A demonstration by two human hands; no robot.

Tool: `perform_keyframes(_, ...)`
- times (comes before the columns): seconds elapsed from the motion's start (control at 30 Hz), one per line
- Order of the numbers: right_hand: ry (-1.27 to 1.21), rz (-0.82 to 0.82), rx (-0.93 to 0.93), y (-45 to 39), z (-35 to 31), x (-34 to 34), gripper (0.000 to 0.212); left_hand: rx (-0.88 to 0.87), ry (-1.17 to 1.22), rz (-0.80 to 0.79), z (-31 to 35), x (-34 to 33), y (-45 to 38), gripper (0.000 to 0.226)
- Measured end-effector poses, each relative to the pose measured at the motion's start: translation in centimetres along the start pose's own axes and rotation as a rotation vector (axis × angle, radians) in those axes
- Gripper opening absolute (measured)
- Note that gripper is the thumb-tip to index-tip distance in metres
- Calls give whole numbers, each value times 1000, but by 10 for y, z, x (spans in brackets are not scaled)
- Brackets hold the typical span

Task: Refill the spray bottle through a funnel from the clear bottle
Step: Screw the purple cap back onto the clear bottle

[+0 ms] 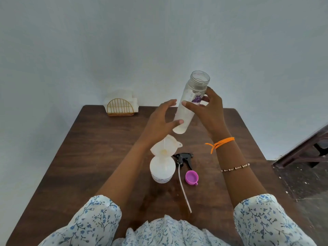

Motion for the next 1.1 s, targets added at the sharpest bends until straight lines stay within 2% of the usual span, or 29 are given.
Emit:
perform_keyframes(0.1,-18,39,20,-7,-13,0,50,-52,65,14,19,-6,-16,67)
perform_keyframes(0.27,-69,47,-1,-5,-17,1,50,-62,83,103,26,-9,-27,57)
perform_keyframes(0.4,-186,16,-101,13,14,6,30,7,85,130,13,-10,-29,55)
perform_keyframes(0.5,113,-148,-233,40,74,-6,20,28,71,131,9,-10,-30,52)
perform_keyframes(0.6,649,-338,-310,75,142,-20,28,29,71,127,8,-9,-29,49)
perform_keyframes(0.67,911,-456,-334,100,172,-24,38,25,63,125,8,-8,-30,50)
perform_keyframes(0.83,939,-574,-414,132,197,-20,50,37,52,113,4,-6,-30,51)
perform_keyframes(1.1,920,-570,-389,136,203,-28,46,47,43,113,-1,-2,-27,51)
Point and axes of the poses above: each hand's wrist, its own y-axis away from the middle knuckle, its own x-axis out of the back of the hand, z = x × y, the point moved 6 cm from there along -y, towards the middle knuckle, and after that the axes turned 2 degrees about -x, right-handed, at the moved point
